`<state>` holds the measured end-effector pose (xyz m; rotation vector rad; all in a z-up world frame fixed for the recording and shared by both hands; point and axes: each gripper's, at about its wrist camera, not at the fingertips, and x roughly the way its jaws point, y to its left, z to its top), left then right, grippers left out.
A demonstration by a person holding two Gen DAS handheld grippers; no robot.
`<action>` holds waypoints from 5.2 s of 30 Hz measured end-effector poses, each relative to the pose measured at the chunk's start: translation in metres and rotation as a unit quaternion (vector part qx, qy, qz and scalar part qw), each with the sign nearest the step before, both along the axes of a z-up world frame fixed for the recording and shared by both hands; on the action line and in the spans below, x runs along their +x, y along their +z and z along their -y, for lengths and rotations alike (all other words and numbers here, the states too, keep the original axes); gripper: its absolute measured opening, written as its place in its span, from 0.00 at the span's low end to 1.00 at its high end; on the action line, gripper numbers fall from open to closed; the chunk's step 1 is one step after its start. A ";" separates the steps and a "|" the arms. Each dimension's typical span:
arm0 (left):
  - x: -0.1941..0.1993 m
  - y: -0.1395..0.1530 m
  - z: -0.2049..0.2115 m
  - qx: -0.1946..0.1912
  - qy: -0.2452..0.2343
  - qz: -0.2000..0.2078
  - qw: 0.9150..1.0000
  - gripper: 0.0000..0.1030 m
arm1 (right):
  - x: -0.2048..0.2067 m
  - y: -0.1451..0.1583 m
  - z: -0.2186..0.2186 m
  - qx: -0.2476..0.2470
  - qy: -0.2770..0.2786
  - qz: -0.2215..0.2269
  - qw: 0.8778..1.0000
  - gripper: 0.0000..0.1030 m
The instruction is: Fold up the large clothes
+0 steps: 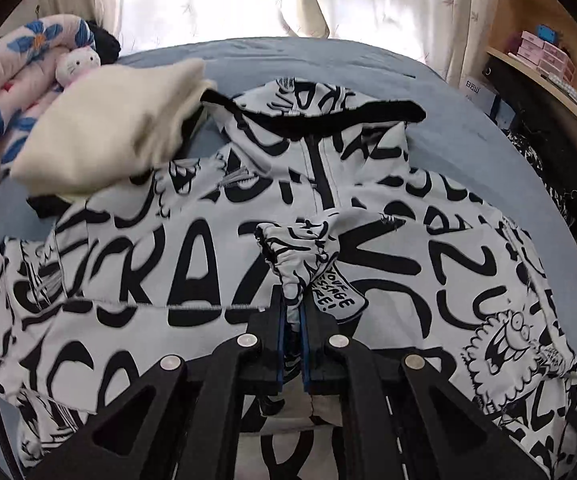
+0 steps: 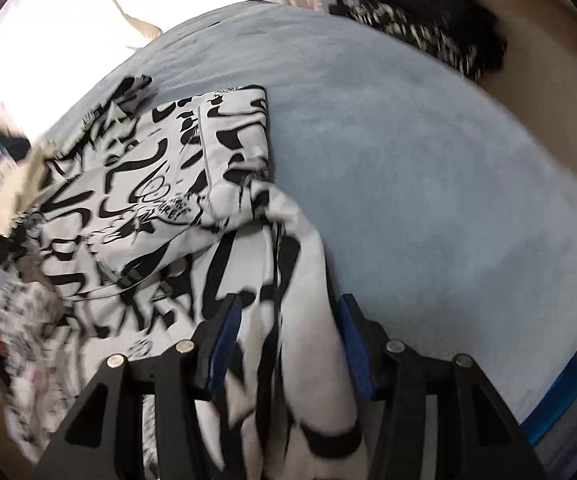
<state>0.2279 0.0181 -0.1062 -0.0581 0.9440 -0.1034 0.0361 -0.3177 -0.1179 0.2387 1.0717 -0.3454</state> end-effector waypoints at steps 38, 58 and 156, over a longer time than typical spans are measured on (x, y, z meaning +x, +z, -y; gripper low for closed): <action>0.010 -0.042 -0.028 -0.073 -0.051 -0.086 0.992 0.52 | 0.079 0.047 0.049 0.144 0.108 0.057 0.982 0.72; 0.045 -0.059 0.002 -0.081 -0.039 -0.053 0.995 0.34 | 0.233 -0.036 0.069 0.060 0.036 -0.015 0.997 0.06; -0.189 0.100 -0.036 -0.027 -0.028 0.118 0.992 0.70 | 0.001 0.083 -0.154 -0.002 0.084 0.080 0.993 0.23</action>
